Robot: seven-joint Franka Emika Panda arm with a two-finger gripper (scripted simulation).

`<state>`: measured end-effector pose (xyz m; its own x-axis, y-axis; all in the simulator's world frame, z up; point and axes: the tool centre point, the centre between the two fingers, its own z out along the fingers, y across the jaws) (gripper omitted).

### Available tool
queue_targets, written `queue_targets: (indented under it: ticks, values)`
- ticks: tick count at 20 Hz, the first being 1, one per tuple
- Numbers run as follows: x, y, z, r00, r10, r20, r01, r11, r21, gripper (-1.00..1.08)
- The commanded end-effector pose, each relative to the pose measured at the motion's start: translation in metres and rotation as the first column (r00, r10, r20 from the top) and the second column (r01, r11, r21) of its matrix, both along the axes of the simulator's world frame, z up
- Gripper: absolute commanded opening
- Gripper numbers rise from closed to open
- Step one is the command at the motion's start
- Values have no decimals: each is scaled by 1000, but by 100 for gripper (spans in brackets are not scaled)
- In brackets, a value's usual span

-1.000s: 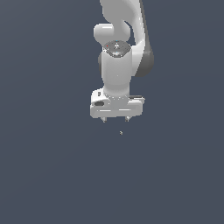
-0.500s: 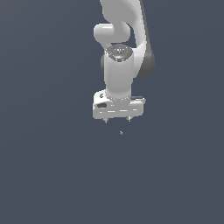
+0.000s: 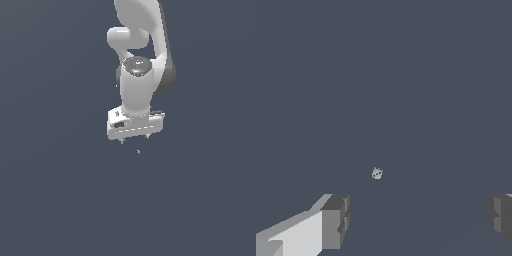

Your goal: Pick up the object and move it to a goal position.

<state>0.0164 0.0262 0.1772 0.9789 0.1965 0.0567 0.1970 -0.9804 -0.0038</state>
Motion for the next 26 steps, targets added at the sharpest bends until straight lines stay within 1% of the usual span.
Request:
queue_targets:
  ticks: [1,4,7,10,13,16,19,22,26]
  values:
    - [-1,1,-6,999,52,-3,-52,999,-6,100]
    - [-2,2,-14,992,128,-7,-128,992,-13,100]
    - [-4,3,-23,976,215,-12,-216,976,-20,100]
    - [-6,4,-32,953,303,-19,-303,953,-26,100]
    - [-8,6,-41,922,388,-25,-388,921,-30,100]
    - [-10,7,-50,882,469,-31,-470,882,-33,100]
    - [-12,9,-59,836,548,-38,-549,835,-34,100]
    - [-15,11,-68,782,621,-43,-623,782,-34,100]
    - [-18,14,-79,701,712,-49,-713,700,-32,100]
